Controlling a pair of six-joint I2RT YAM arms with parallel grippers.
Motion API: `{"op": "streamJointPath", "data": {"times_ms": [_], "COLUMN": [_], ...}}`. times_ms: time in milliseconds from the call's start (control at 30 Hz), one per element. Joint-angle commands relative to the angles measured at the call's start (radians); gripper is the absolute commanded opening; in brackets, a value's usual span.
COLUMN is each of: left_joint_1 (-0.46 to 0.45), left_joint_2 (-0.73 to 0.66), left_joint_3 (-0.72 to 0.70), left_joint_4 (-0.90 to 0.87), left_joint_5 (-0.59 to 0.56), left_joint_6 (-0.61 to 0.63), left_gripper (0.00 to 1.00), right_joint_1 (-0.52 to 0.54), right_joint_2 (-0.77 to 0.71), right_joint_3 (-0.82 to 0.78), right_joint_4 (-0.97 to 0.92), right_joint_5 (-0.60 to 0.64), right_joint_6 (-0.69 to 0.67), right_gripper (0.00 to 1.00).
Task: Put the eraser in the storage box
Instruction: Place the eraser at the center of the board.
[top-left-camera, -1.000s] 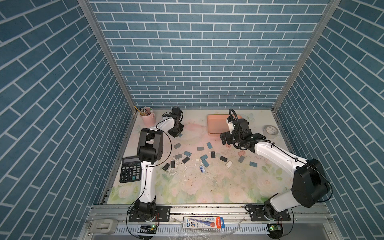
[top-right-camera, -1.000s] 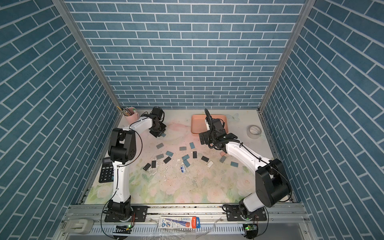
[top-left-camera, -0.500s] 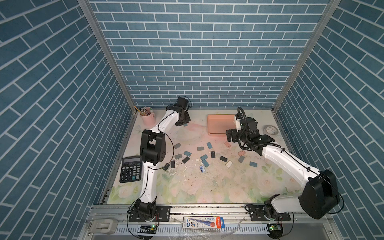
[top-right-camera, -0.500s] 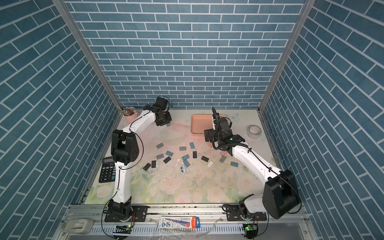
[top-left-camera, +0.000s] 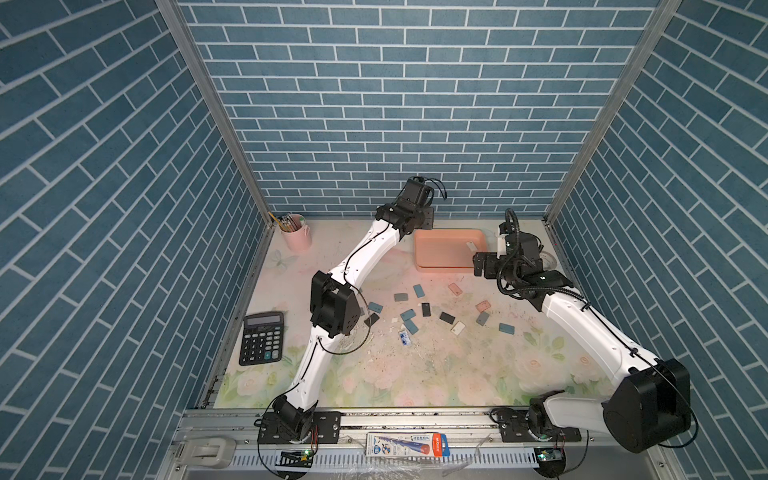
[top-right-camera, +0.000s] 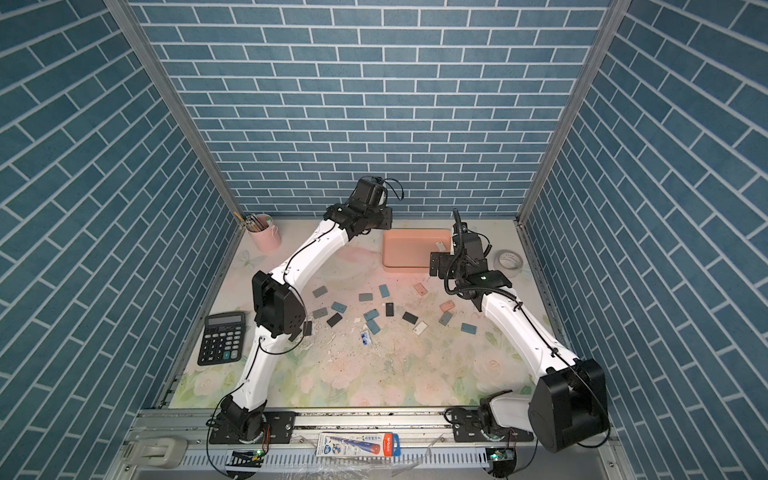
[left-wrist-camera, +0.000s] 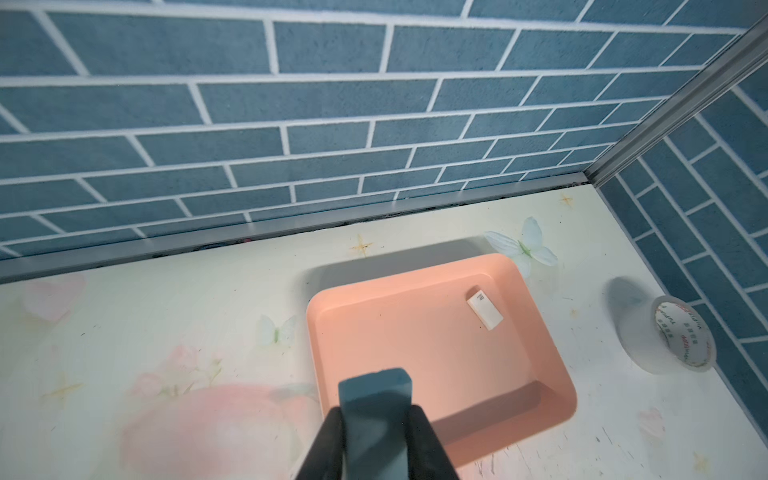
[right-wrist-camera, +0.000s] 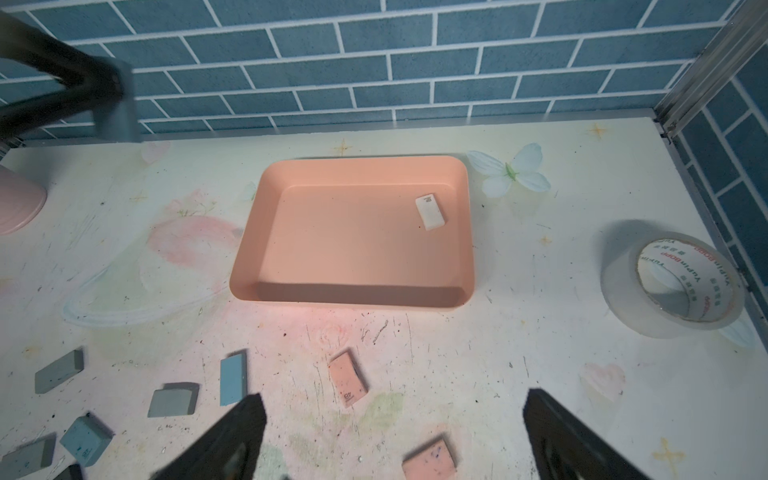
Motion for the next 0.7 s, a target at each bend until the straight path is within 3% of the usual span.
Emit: {"op": "streamJointPath", "data": {"times_ms": [0,667], "left_joint_1": [-0.009,-0.008], "left_joint_2": [0.086,0.339], "left_joint_3": [0.026,0.115], "left_joint_4": [0.07,0.189], "left_joint_5": [-0.008,-0.044], "left_joint_6": [0.008,-0.147], "left_gripper": [0.27,0.28], "right_joint_1": [-0.013,-0.036], "right_joint_2": [-0.027,0.045], "right_joint_3": [-0.015,-0.028], "right_joint_4": [-0.019,0.02], "right_joint_5": [-0.017,-0.058], "right_joint_6": [0.046,0.058], "right_gripper": [0.99,0.99]}}
